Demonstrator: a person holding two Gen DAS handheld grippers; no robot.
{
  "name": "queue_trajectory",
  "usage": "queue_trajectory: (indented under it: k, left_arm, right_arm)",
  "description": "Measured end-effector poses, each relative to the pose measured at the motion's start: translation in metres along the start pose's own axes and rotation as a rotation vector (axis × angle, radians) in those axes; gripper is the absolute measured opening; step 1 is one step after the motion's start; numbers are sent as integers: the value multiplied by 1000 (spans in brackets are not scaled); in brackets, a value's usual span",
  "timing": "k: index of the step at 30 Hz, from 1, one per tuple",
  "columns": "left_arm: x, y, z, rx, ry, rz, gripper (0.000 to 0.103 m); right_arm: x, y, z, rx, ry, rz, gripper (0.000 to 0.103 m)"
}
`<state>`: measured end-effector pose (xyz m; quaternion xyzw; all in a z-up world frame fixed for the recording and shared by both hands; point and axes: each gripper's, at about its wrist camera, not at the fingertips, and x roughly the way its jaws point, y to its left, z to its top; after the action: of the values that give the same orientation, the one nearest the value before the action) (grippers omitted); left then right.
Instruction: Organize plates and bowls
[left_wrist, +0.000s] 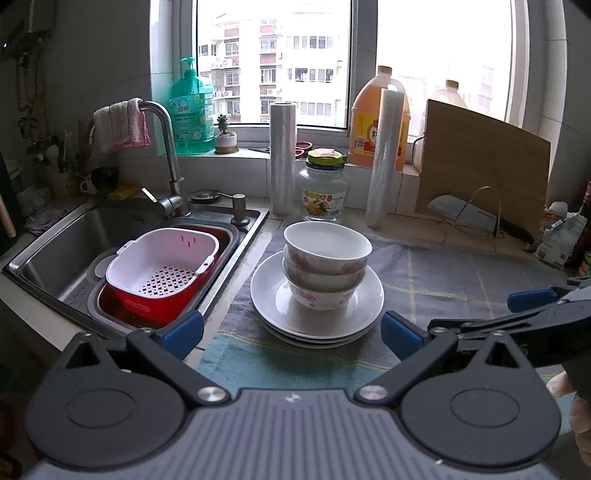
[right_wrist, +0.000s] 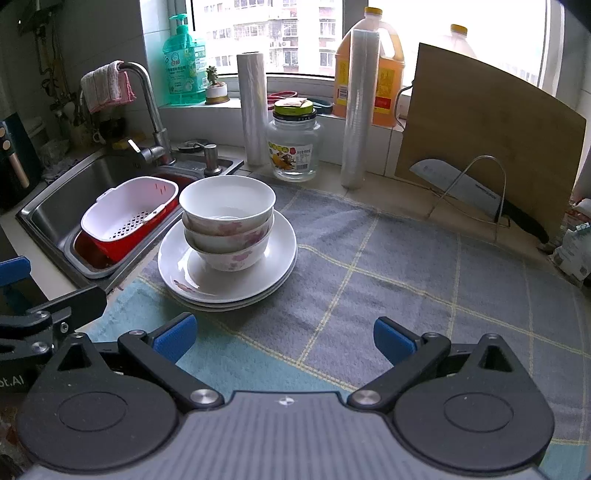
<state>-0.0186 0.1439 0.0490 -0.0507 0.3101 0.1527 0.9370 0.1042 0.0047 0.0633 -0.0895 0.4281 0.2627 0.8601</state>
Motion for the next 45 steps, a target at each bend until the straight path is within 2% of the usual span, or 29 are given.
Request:
queue_trajectory:
  k: [45]
  left_arm:
    - [16,1,9,25,30,8,102]
  right_arm:
    - [10,-5,11,17,6,-14,103]
